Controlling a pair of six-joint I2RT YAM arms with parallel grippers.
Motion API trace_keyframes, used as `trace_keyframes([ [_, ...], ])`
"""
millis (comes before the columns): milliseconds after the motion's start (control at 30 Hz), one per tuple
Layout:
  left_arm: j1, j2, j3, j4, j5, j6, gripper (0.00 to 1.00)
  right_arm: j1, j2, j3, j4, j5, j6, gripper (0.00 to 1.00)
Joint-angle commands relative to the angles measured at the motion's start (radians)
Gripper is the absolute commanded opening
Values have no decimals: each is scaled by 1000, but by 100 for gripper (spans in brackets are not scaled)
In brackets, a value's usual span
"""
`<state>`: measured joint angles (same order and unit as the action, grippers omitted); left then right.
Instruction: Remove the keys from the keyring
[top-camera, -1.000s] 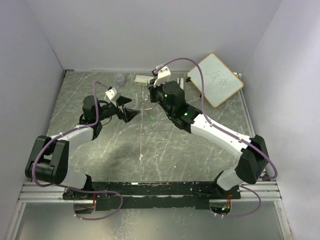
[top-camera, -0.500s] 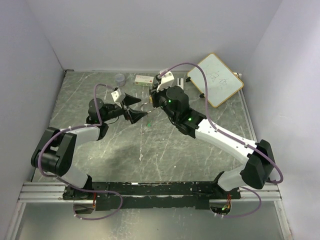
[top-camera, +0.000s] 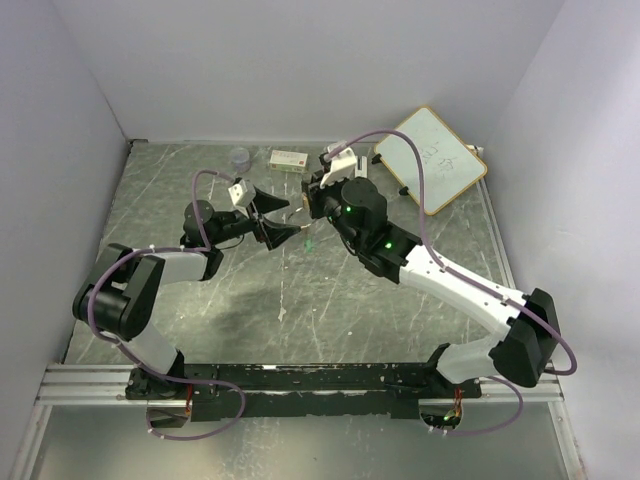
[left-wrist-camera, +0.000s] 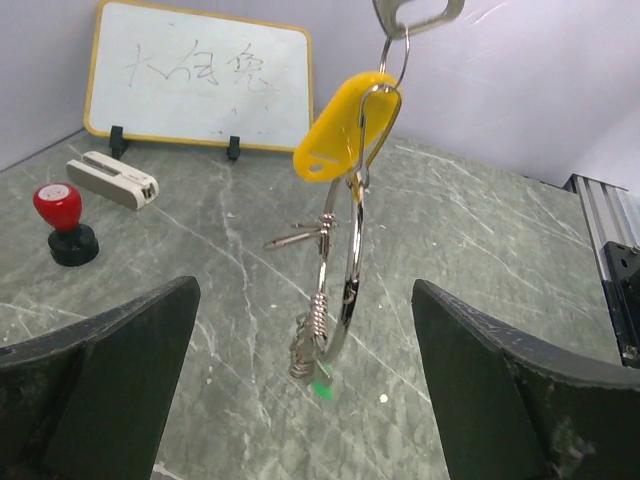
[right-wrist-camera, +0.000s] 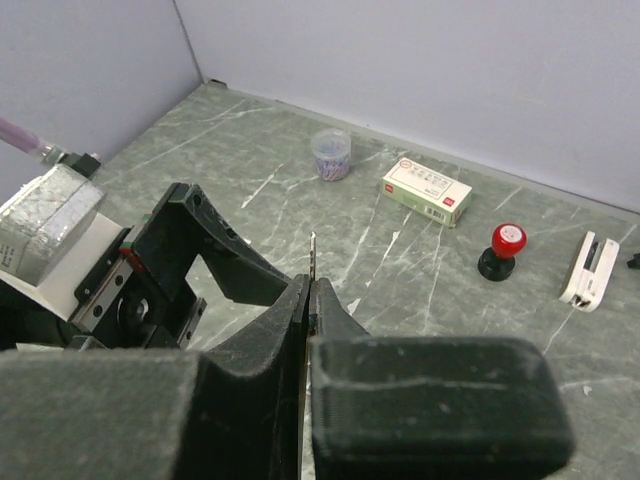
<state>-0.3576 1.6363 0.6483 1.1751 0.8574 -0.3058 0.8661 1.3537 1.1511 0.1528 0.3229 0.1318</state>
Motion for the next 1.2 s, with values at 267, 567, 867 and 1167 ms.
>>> trace_keyframes([
  [267,-12,-22,126,-206,-38,60,99,8,-36,-22,39,8,9,0],
  [567,-12,-101,128,-347,-53,134,91,8,-31,-24,48,6,7,0],
  [867,-13,-125,123,-435,-48,157,81,9,-25,-20,56,-3,9,0],
  [1167,-17,-158,80,-387,-65,169,20,8,-18,-15,51,-13,18,0],
])
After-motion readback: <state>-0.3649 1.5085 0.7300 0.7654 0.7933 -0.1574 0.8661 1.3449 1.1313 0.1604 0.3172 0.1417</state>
